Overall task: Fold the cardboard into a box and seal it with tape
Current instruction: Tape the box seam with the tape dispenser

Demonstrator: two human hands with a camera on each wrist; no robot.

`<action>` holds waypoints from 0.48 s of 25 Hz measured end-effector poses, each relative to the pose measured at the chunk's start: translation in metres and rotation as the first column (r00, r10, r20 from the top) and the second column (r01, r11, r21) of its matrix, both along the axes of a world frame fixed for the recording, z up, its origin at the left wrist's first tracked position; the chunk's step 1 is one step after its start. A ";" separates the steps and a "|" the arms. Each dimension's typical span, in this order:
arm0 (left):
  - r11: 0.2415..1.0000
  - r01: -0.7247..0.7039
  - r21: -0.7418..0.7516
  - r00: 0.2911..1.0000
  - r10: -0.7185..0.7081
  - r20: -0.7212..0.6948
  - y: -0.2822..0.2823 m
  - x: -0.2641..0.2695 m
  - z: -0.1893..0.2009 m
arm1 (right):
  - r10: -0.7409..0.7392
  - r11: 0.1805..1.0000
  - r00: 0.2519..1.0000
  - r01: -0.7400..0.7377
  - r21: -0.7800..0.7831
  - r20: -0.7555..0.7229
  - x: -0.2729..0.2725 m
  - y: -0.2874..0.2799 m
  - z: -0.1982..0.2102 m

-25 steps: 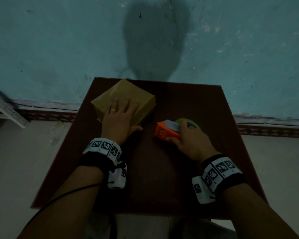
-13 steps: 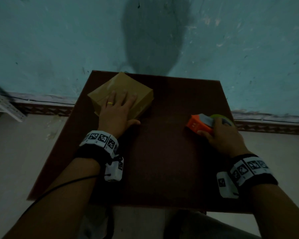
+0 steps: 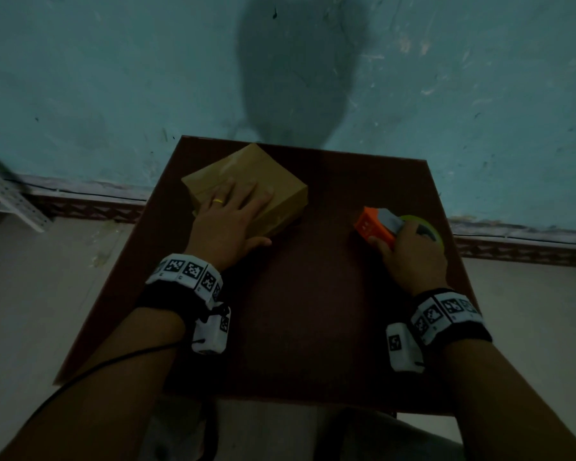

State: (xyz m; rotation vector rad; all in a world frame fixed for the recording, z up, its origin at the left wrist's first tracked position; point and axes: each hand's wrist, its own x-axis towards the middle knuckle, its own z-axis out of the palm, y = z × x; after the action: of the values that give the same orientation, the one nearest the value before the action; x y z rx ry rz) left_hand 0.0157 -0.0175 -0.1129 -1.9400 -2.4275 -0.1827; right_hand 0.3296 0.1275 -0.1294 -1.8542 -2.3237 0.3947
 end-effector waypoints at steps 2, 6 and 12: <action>1.000 0.011 0.008 1.000 -0.011 0.003 -0.002 0.000 0.000 | -0.023 1.000 1.000 0.023 -0.002 -0.022 -0.007 0.001 -0.001; 0.998 0.057 0.015 0.998 -0.057 -0.013 -0.010 0.001 0.000 | -0.032 0.999 0.998 0.033 0.016 -0.046 -0.020 0.000 -0.001; 0.994 0.109 -0.002 0.993 -0.109 -0.036 -0.017 -0.003 -0.003 | -0.017 1.000 0.999 0.017 0.022 -0.035 -0.034 0.000 -0.003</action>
State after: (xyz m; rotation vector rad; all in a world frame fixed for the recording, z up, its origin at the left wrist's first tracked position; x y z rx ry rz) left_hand 0.0124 -0.0346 -0.1159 -2.0582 -2.3019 -0.1493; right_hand 0.2957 0.1274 -0.1320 -1.8408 -2.2787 0.3950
